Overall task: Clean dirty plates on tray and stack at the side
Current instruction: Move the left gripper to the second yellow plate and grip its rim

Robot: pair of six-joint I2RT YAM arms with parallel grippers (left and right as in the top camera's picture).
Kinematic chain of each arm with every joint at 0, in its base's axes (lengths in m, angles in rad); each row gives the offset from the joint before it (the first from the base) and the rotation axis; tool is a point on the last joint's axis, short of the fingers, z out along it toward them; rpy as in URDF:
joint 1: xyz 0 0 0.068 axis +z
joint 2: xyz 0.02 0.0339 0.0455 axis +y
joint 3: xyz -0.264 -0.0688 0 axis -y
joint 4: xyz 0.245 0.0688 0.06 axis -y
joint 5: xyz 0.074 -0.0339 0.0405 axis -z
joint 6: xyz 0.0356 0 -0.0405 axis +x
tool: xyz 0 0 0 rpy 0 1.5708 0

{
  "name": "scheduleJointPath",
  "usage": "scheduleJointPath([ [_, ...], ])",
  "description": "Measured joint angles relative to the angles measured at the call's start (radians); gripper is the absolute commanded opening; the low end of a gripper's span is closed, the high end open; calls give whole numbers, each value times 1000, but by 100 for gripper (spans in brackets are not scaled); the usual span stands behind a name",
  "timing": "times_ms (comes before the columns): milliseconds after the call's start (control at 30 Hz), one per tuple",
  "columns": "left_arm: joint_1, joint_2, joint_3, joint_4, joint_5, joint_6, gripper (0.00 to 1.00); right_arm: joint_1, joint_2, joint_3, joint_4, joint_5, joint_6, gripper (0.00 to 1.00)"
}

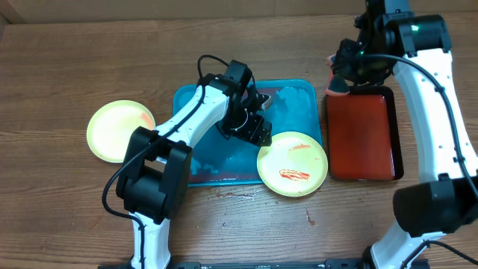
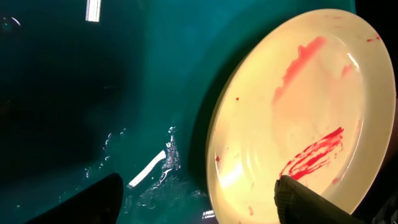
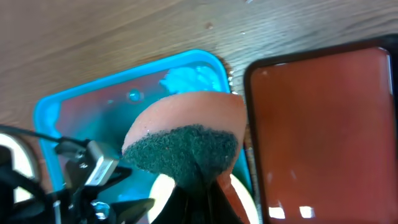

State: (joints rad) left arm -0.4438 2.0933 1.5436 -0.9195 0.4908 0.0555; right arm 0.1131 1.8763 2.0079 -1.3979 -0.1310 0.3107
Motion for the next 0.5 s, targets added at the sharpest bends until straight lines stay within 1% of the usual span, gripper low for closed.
scheduleJointPath([
  [233,-2,6,0,2,0,0,77,0,11,0,-28,141,3,4],
  [500,-2,32,0,7,1,8,75,0,57,0,-30,191,2,4],
])
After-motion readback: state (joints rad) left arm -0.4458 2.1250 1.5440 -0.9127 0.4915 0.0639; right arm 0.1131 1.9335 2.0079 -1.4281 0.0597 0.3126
